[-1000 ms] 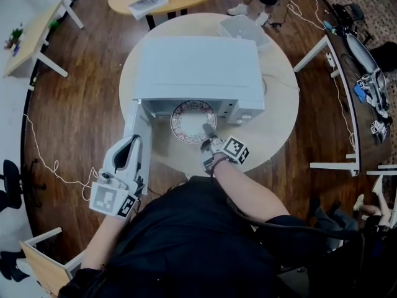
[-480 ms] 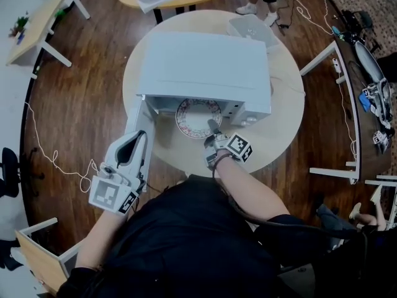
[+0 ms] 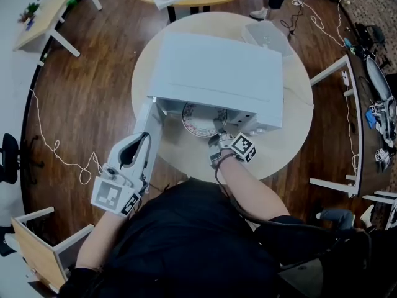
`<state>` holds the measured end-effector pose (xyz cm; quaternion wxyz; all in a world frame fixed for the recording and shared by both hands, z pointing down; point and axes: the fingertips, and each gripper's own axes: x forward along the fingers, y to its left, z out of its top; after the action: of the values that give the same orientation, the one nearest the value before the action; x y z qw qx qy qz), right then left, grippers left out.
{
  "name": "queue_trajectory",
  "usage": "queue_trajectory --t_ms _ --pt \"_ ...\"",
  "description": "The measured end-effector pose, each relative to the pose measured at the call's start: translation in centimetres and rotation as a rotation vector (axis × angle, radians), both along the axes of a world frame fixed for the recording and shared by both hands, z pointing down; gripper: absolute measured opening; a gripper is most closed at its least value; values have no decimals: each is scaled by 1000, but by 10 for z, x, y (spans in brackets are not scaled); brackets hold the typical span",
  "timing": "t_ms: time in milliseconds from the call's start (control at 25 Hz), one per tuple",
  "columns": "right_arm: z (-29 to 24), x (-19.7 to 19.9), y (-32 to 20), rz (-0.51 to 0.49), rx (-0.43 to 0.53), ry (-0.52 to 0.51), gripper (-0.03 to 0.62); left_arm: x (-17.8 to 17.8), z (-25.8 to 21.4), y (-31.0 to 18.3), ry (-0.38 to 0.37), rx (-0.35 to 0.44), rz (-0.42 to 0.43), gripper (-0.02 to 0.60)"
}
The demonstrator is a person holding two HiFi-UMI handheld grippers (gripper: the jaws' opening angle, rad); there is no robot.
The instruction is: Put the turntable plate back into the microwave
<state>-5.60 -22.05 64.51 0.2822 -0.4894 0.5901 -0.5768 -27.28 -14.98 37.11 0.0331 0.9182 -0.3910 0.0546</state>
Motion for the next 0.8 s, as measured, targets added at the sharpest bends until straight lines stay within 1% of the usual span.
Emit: queue_trajectory --t_ms 600,800 --pt "5 -7 -26 0 -10 -13 35 -5 7 -5 -6 -36 -29 6" --pt "8 -5 -34 10 -8 -7 35 -3 12 -4 -14 -48 -17 6"
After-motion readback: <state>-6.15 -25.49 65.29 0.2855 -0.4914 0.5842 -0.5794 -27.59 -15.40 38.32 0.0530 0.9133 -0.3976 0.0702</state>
